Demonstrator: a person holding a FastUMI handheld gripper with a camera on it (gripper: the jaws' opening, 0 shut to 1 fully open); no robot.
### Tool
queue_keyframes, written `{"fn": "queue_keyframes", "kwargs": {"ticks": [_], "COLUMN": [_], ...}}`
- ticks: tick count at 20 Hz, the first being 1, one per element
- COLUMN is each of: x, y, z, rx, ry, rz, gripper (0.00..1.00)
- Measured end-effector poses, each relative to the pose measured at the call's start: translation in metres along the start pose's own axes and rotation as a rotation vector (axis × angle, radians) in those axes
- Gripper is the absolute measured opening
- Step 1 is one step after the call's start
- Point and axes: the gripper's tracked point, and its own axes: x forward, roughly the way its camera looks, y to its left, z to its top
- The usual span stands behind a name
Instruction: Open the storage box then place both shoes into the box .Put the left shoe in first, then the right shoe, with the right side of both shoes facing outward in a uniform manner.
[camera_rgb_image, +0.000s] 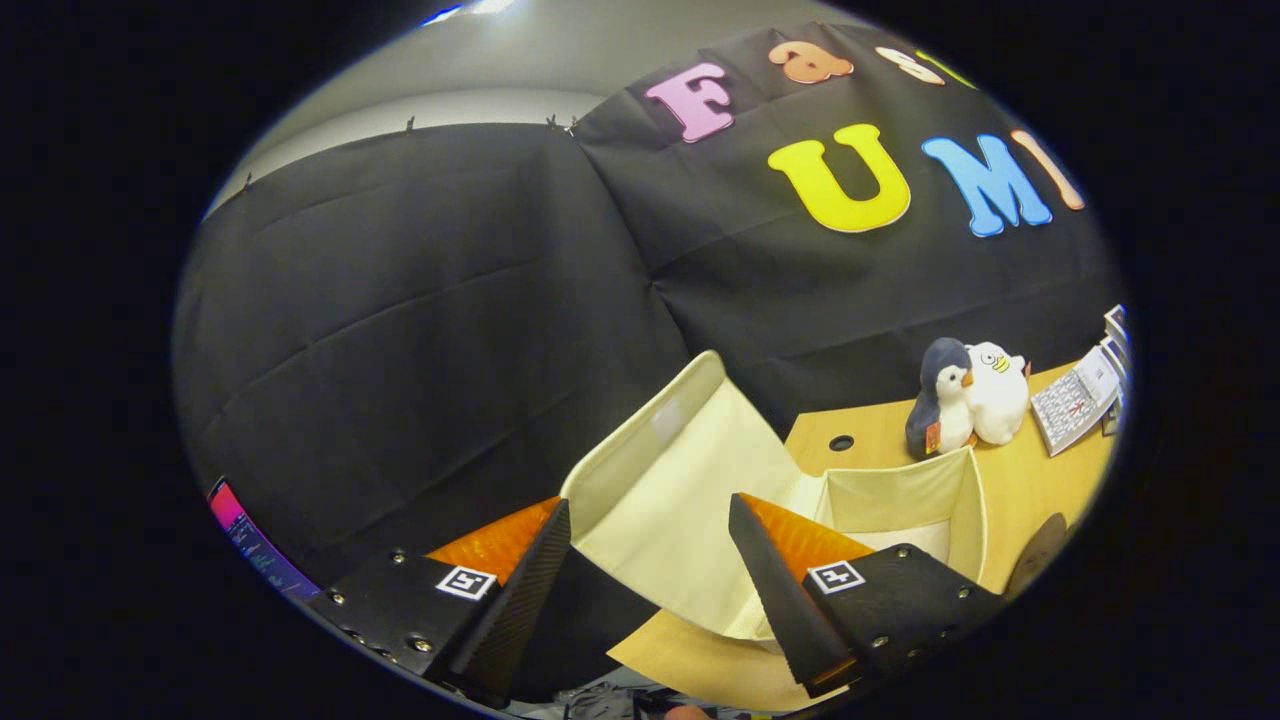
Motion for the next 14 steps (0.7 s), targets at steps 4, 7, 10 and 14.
{"fn": "queue_keyframes", "kwargs": {"ticks": [4, 7, 10, 14], "x": [-0.026, -0.047, -0.07, -0.104], "y": [-0.035, -0.073, -0.115, -0.176], "z": [0.017, 0.029, 0.039, 0.046], "rx": [-0.052, -0.084, -0.087, -0.104], "ry": [-0.043, -0.071, -0.093, -0.119], "rz": [-0.061, -0.132, -0.209, -0.321], "gripper": [0.98, 0.98, 0.98, 0.98]}}
